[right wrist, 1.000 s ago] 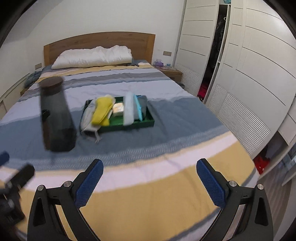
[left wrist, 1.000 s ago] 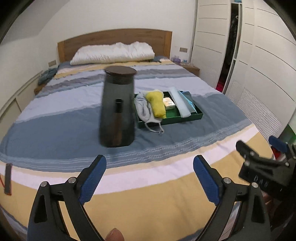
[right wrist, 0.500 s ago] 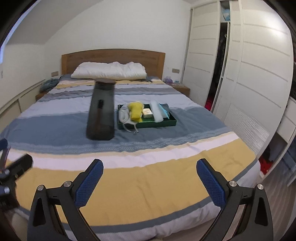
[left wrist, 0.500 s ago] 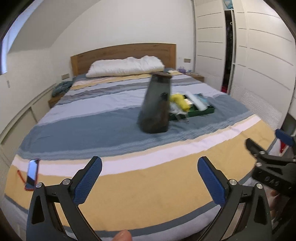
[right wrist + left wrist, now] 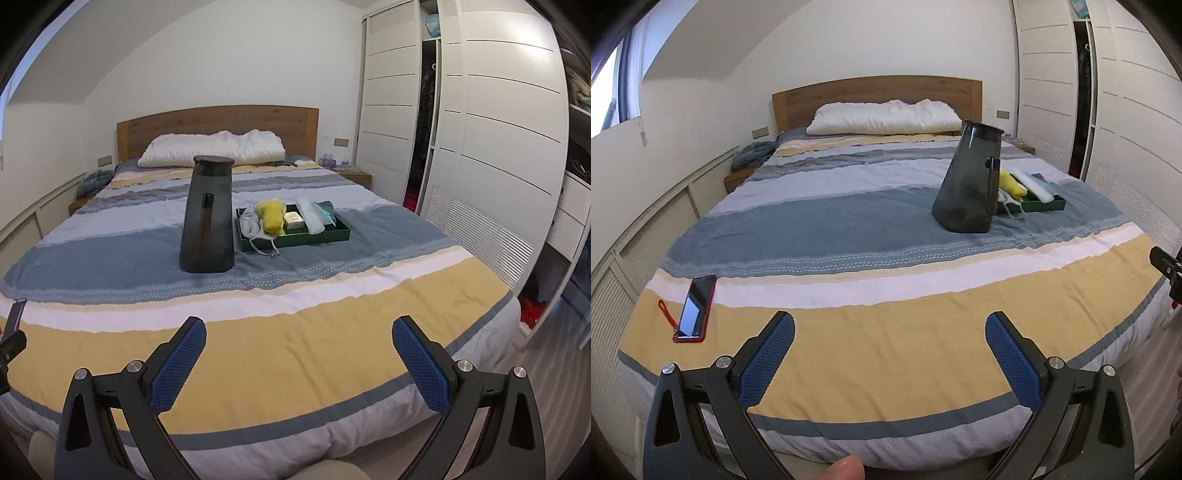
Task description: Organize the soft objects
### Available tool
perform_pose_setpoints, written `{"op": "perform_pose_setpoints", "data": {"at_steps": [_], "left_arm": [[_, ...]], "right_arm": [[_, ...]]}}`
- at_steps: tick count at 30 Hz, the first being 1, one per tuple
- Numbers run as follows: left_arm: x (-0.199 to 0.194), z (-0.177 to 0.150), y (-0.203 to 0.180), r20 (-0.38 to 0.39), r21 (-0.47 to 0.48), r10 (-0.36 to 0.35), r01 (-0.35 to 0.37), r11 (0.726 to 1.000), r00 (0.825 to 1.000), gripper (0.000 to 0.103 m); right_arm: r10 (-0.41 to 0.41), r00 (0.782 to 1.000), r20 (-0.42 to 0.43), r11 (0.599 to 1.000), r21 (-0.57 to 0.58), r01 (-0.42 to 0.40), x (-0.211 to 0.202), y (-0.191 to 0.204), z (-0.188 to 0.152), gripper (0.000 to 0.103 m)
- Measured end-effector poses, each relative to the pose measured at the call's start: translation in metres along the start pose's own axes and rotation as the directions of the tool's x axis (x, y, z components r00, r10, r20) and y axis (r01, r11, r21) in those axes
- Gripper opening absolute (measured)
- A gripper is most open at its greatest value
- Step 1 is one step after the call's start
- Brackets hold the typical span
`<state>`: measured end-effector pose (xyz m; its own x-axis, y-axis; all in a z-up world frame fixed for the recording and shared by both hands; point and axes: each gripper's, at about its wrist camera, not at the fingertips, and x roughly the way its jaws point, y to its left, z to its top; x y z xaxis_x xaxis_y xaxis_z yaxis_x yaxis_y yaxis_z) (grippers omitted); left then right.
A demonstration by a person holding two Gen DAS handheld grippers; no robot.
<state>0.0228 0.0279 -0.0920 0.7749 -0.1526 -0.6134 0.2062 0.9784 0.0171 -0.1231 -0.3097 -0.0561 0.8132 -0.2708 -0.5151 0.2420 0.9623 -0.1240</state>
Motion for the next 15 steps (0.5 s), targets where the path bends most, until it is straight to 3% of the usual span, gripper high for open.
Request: {"op": "perform_pose_setpoints", "data": {"at_steps": [15], "left_arm": [[0.006, -0.018, 0.006, -0.027, -0.018, -0.021, 0.021, 1.0, 0.999, 0.101]], "right_arm": [[0.025, 1.0, -0.009, 0.999, 0.03, -0.025, 0.012, 0.0, -0.013, 0.103]]}}
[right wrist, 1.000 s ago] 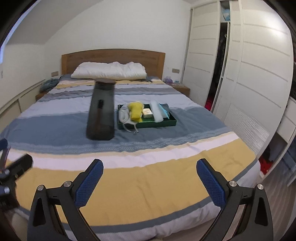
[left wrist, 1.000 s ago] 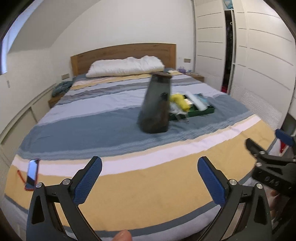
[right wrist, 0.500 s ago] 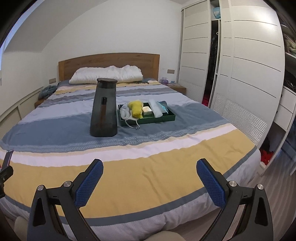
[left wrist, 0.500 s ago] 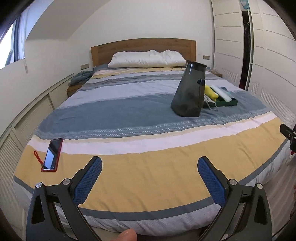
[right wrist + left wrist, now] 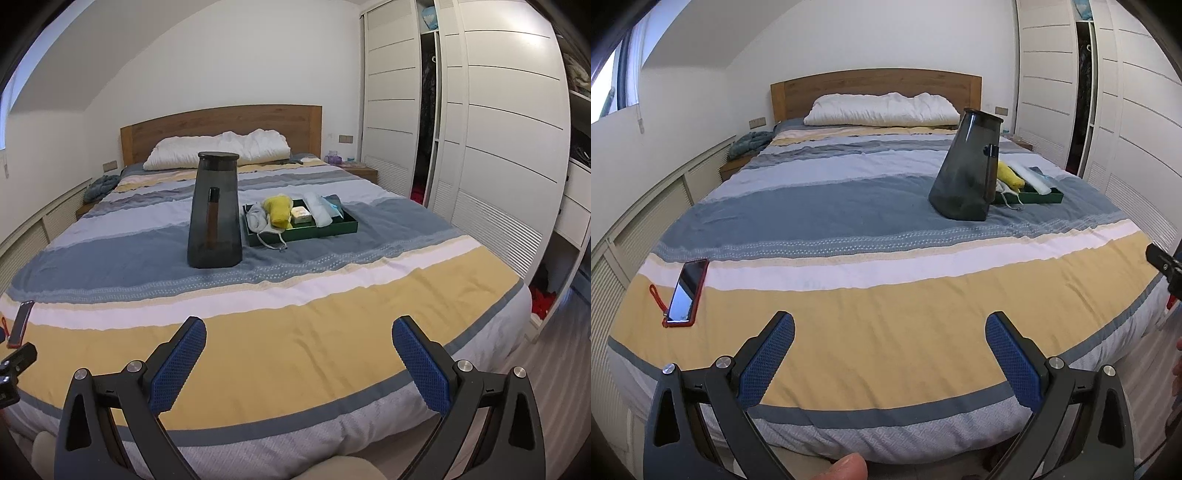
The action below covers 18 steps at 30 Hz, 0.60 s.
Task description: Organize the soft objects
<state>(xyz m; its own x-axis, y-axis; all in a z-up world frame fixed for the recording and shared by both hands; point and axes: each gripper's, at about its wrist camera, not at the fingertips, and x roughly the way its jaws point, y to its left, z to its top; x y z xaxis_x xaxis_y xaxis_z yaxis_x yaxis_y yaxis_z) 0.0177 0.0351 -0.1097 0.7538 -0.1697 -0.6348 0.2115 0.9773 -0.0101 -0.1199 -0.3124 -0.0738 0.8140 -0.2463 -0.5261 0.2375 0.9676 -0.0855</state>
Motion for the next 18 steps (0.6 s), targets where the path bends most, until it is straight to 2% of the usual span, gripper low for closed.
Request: {"op": "perform_pose_setpoints", "data": {"at_steps": [8, 18], "left_arm": [[-0.004, 0.002, -0.003, 0.003, 0.009, -0.042, 0.042, 0.999, 0.999, 0.101], [-0.007, 0.006, -0.001, 0.012, -0.007, -0.055, 0.055, 0.998, 0.998, 0.101]], "right_arm": [[0.008, 1.0, -0.007, 1.0, 0.0, -0.008, 0.008, 0.006, 0.003, 0.103], [0.012, 1.0, -0.01, 1.0, -0.006, -0.012, 0.012, 0.011, 0.0, 0.103]]}}
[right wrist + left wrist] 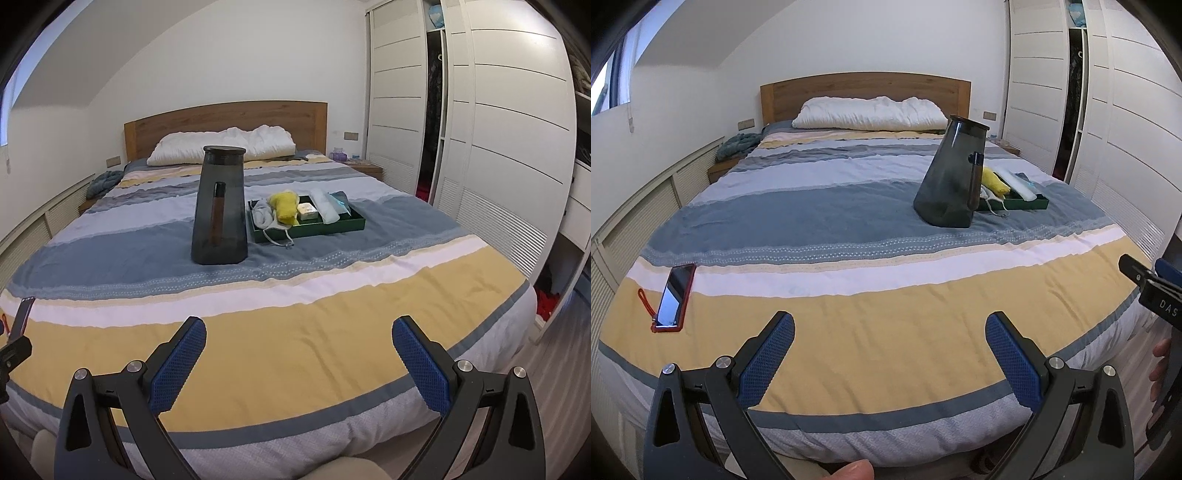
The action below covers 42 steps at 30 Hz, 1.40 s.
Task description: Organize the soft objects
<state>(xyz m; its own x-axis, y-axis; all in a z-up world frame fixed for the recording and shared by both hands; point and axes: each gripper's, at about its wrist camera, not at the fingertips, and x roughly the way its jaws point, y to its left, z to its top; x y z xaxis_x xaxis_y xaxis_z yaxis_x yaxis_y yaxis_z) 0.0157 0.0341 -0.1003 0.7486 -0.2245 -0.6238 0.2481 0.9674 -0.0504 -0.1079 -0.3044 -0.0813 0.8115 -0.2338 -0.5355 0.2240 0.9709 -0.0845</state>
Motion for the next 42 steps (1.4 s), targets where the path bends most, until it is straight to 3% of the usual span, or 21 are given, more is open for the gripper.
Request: {"op": "perform_pose_setpoints", "data": {"at_steps": [42], "left_arm": [[-0.015, 0.002, -0.006, 0.034, 0.043, 0.016, -0.018, 0.999, 0.999, 0.101]], "right_arm": [[-0.009, 1.0, 0.012, 1.0, -0.006, 0.009, -0.006, 0.01, -0.002, 0.103]]}}
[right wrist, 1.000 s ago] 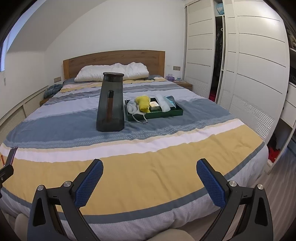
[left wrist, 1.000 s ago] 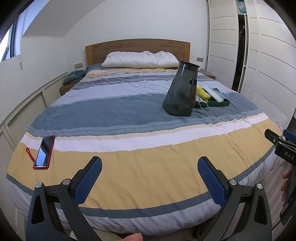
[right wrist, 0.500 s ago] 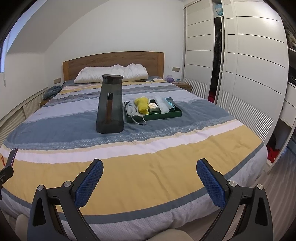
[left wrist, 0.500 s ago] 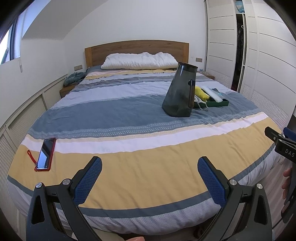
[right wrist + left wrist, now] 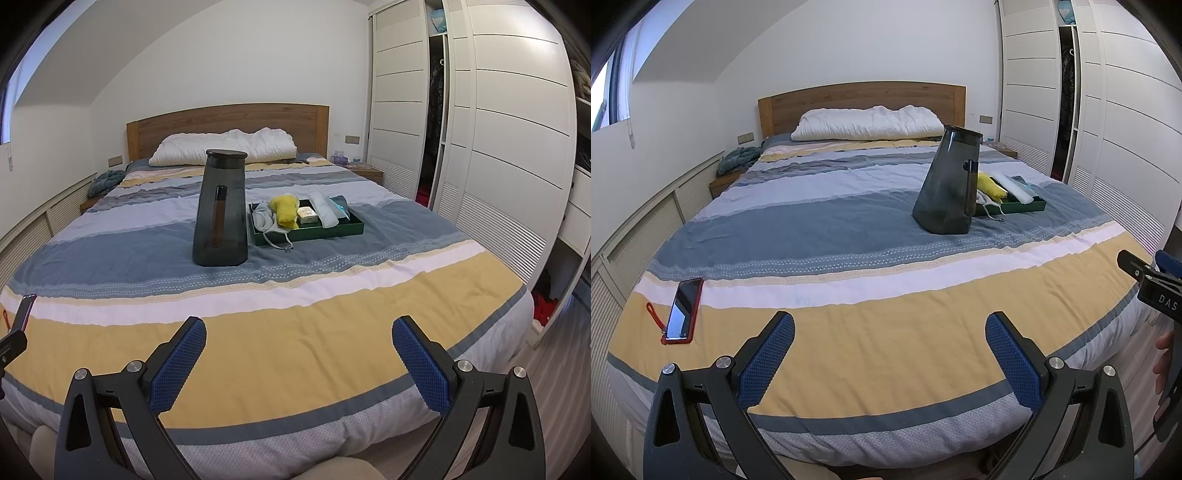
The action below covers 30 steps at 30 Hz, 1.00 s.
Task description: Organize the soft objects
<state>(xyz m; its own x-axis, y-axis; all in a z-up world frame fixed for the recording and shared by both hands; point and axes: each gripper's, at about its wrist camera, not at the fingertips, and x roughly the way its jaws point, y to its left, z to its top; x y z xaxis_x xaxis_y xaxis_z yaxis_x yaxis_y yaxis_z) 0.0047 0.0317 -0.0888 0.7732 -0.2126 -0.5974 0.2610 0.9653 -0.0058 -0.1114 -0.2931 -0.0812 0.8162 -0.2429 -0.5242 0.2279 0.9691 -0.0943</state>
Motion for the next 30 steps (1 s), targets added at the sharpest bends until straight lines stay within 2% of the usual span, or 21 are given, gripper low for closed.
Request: {"op": "perform_pose_setpoints", "data": {"at_steps": [30], "left_arm": [[-0.012, 0.003, 0.005, 0.033, -0.021, 0.015, -0.014, 1.0, 0.999, 0.101]], "right_arm": [[-0.005, 1.0, 0.016, 1.0, -0.004, 0.005, -0.007, 0.003, 0.001, 0.103]]}}
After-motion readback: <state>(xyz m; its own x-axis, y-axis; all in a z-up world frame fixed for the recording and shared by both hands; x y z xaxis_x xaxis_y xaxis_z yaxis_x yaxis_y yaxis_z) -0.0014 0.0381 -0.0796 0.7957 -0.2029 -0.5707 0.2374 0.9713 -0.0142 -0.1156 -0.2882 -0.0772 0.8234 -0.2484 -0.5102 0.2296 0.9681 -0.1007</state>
